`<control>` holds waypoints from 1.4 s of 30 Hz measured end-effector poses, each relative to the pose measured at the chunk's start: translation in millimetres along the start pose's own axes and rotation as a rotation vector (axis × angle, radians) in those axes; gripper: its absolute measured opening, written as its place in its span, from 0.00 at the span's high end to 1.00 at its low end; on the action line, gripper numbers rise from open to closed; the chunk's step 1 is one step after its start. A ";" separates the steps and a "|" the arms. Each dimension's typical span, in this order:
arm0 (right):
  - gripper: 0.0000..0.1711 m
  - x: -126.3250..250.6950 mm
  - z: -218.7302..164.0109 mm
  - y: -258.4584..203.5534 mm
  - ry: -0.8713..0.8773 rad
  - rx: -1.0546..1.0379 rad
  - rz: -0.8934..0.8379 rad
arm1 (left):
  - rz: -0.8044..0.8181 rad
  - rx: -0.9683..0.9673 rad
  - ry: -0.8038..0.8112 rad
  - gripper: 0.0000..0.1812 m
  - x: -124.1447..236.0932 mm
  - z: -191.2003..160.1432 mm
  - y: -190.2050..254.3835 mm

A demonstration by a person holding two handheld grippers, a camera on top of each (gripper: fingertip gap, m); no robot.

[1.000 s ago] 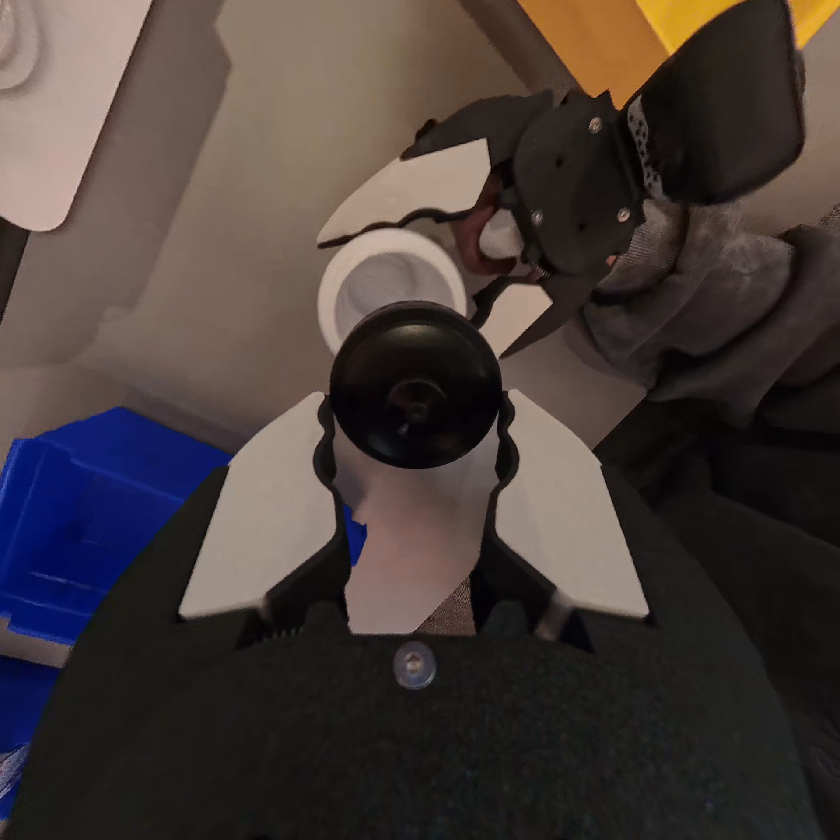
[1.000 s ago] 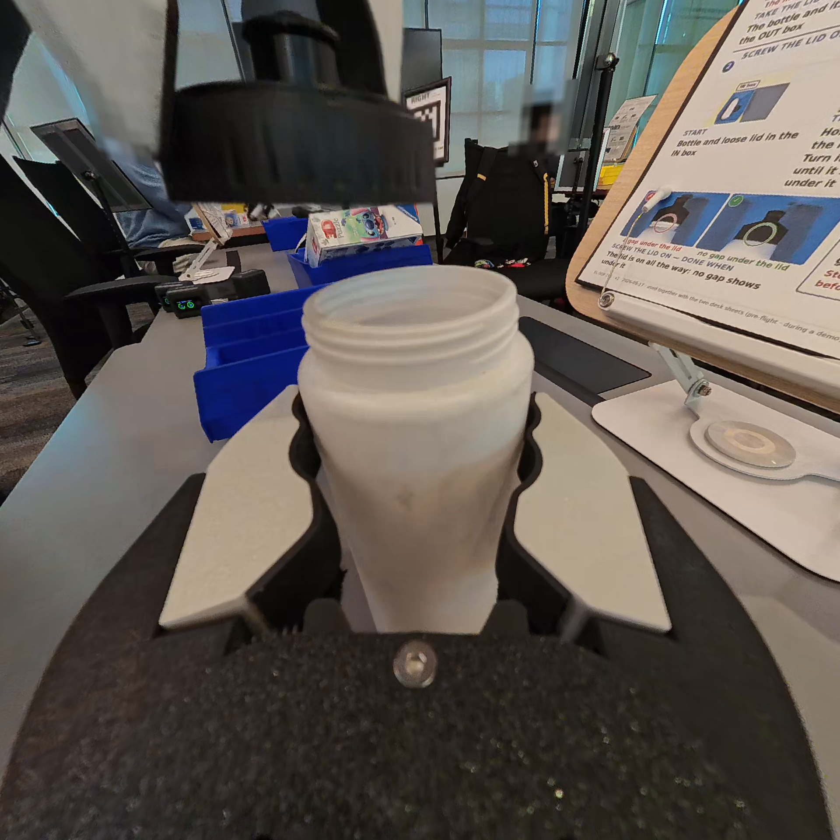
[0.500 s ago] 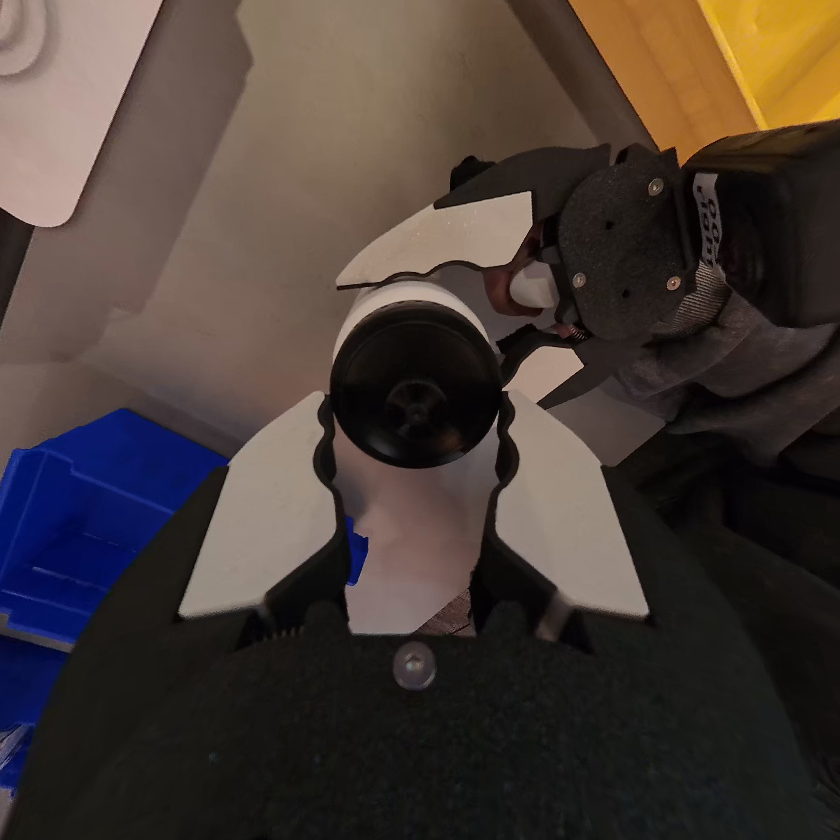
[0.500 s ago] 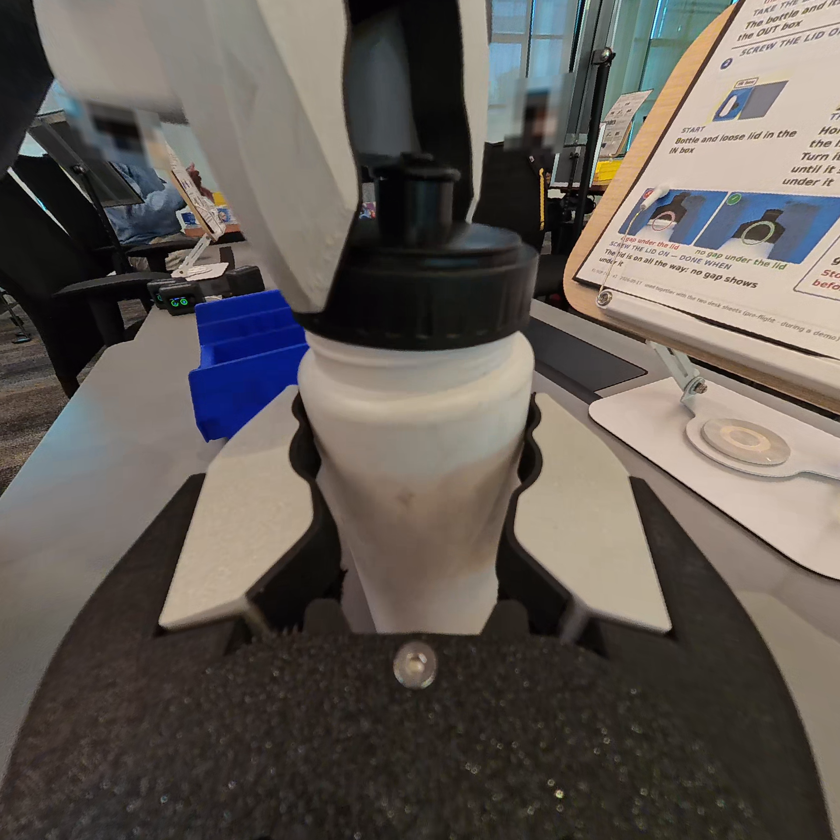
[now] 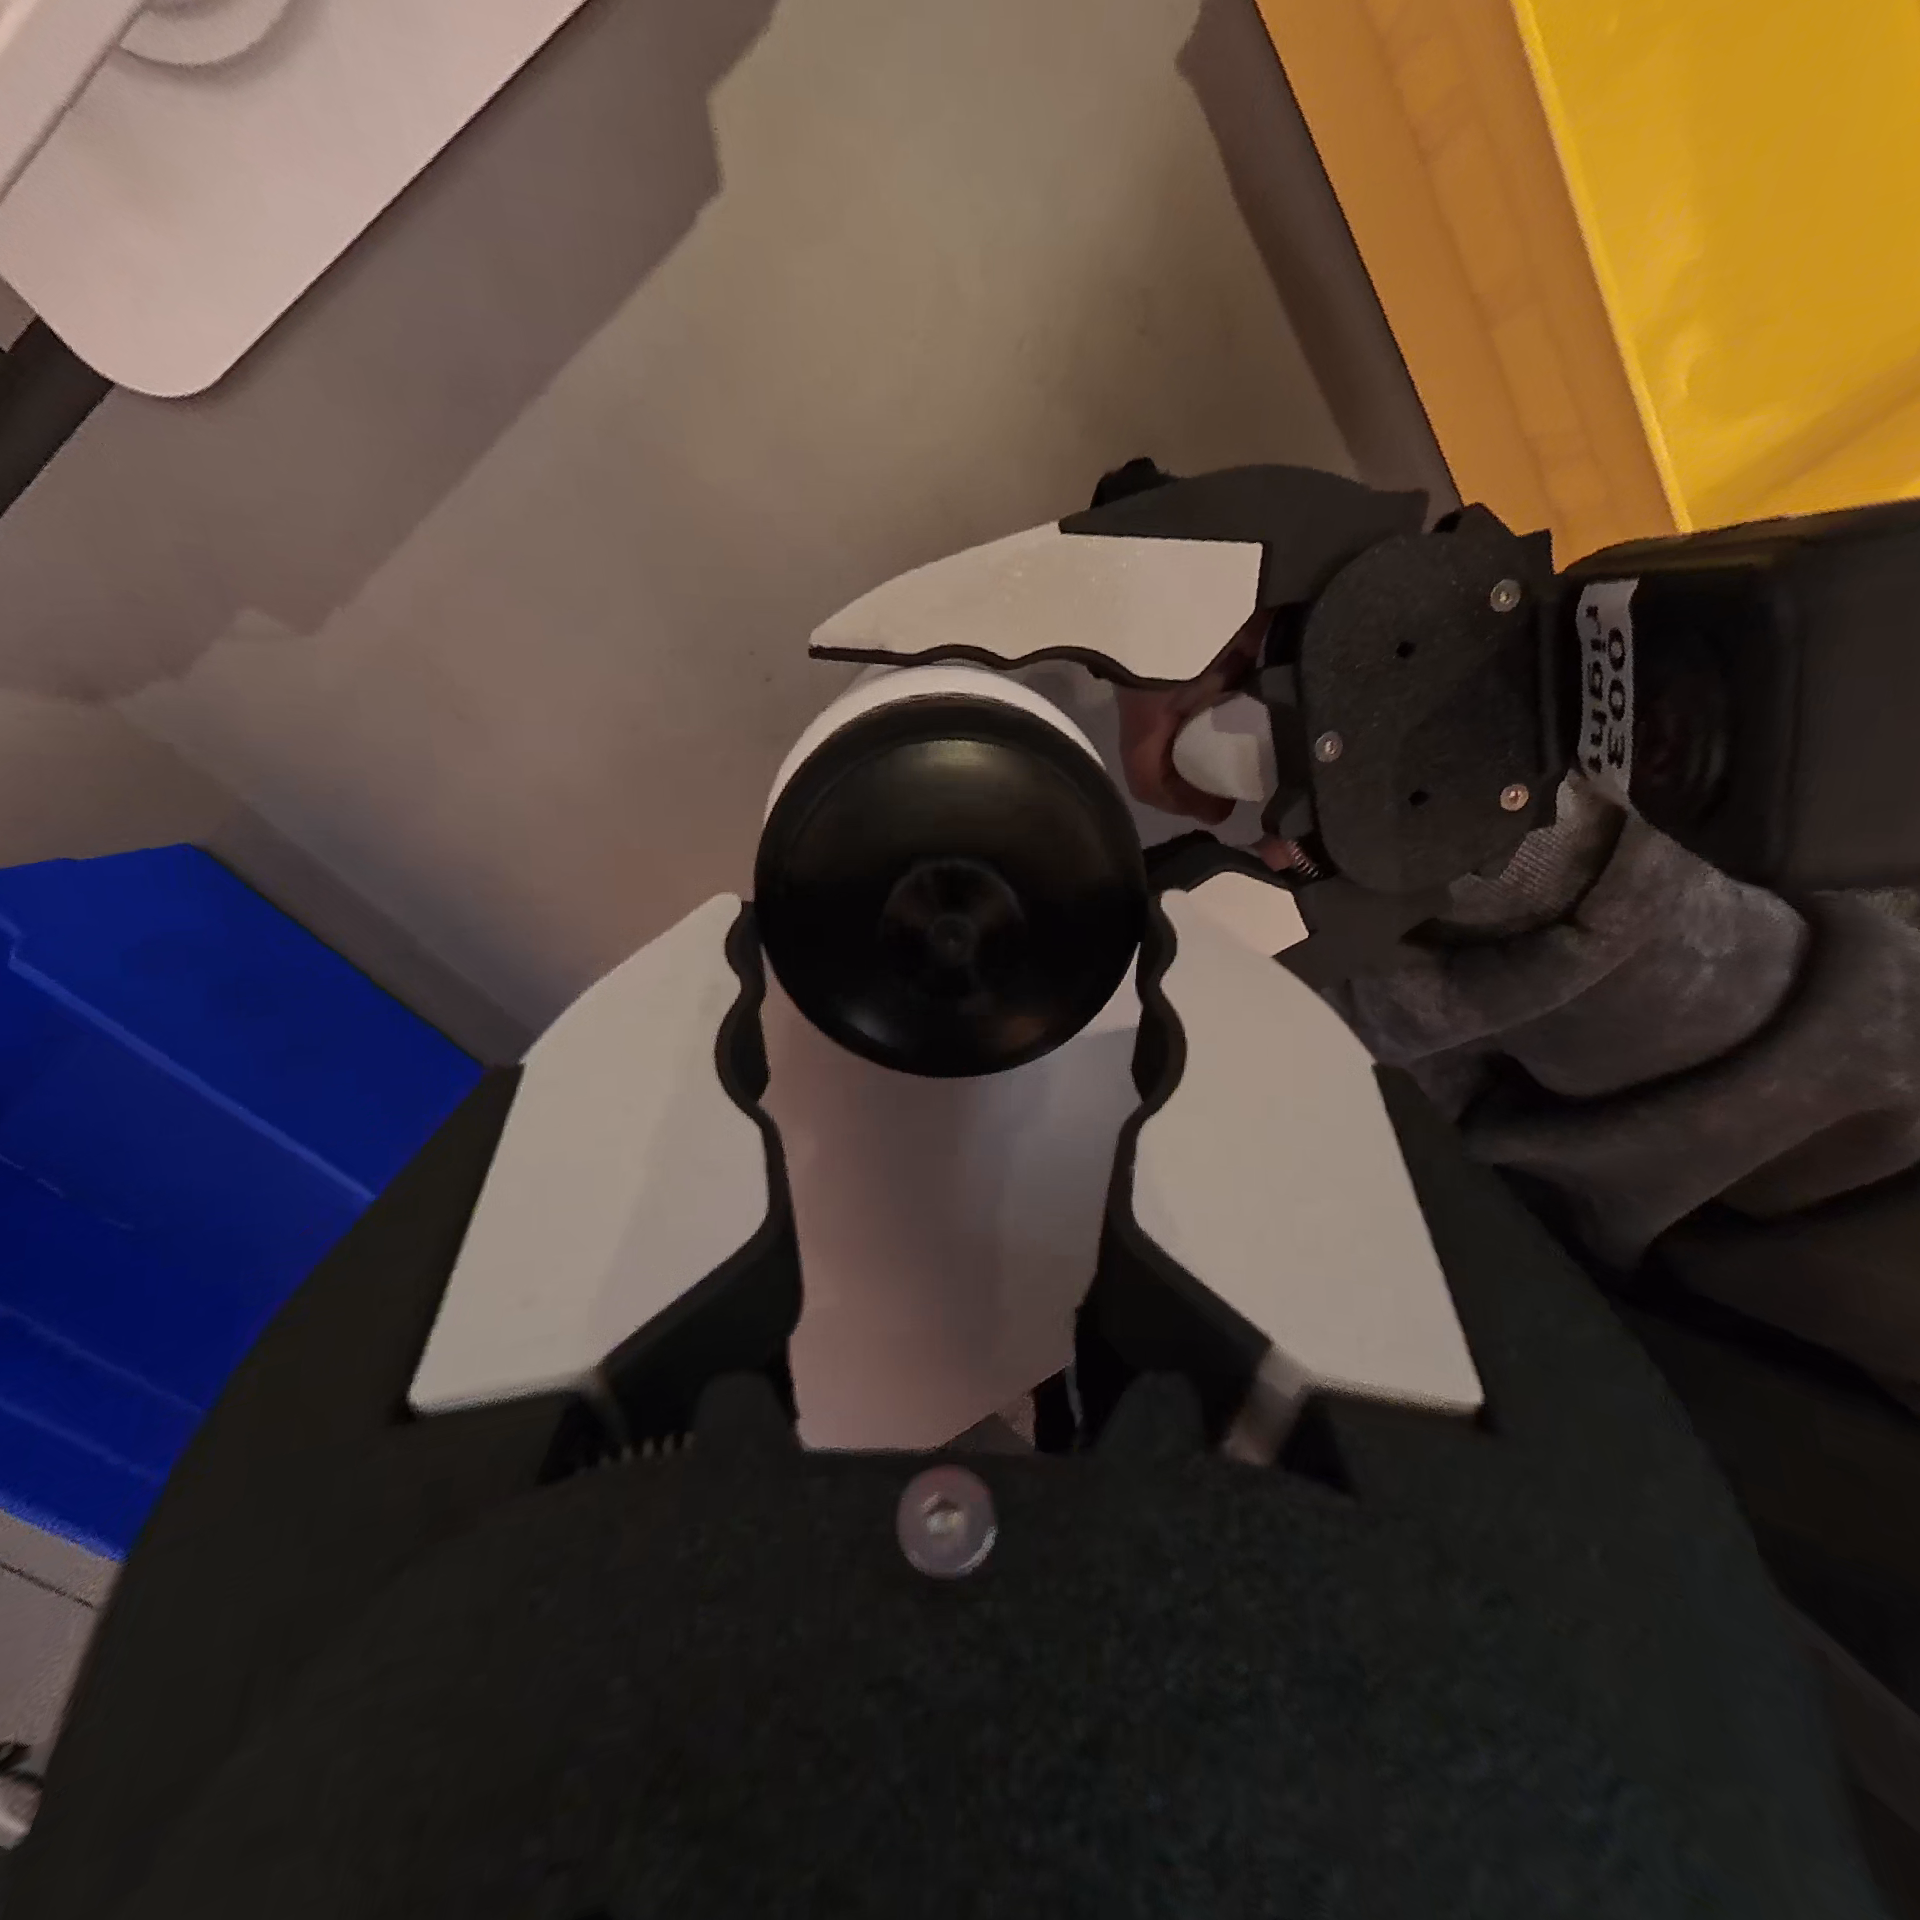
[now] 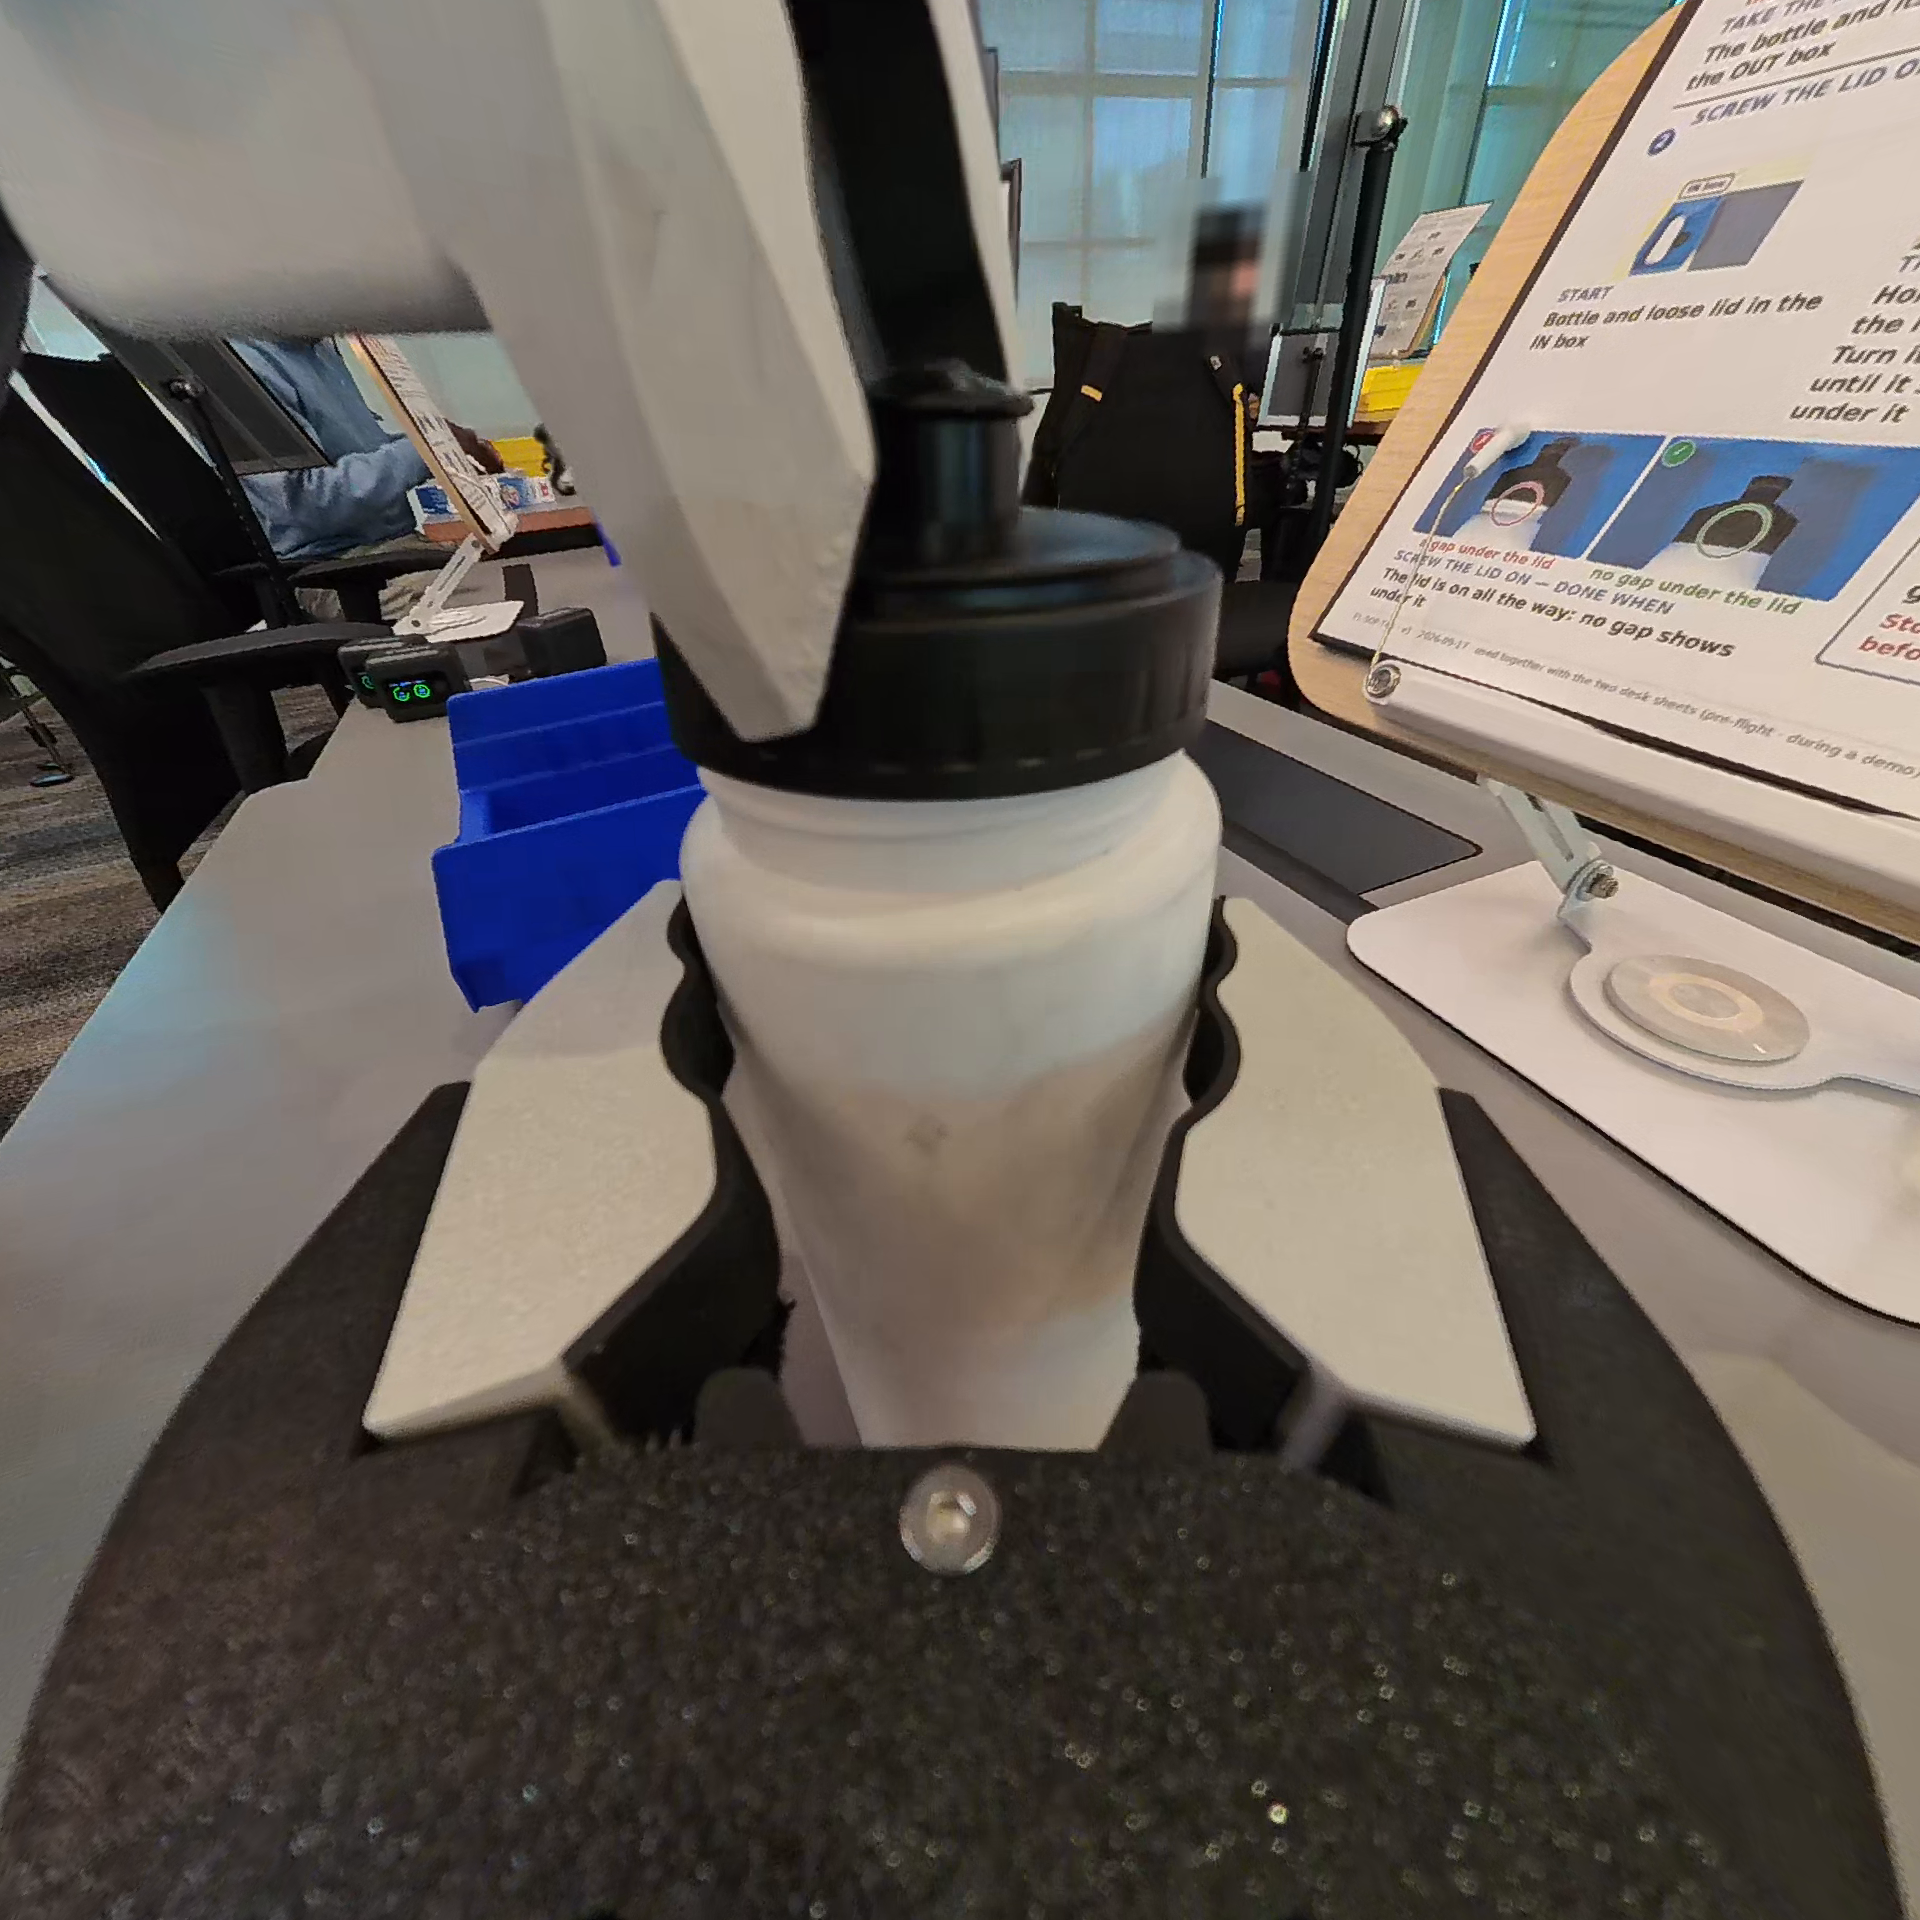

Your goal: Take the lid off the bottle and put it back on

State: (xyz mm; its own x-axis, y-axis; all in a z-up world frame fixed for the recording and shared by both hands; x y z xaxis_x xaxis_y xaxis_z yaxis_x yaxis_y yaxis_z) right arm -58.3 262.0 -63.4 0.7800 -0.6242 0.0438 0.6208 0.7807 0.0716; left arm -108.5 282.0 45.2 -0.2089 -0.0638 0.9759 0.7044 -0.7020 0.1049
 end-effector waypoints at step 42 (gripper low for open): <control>0.49 -0.2 -0.5 -1.1 0.004 0.003 0.024 | -0.112 -0.988 -0.073 0.62 -3.7 4.6 -11.1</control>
State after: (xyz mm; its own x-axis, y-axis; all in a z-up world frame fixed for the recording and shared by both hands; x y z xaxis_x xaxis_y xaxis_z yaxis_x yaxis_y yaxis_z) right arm -59.1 261.3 -64.0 0.7948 -0.6054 0.0412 0.6019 0.7952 0.0739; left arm -112.5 293.3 41.3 -0.1743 0.0589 0.9829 -0.2044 -0.9786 0.0224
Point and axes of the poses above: each gripper's, where its closed fingertips meet, x back along the fingers, z out of its top, y = z × x across the jaws, the point moved 7 cm from there along x, back along the fingers, and after that the axes turned 8 degrees about x, right-handed, at the moved point
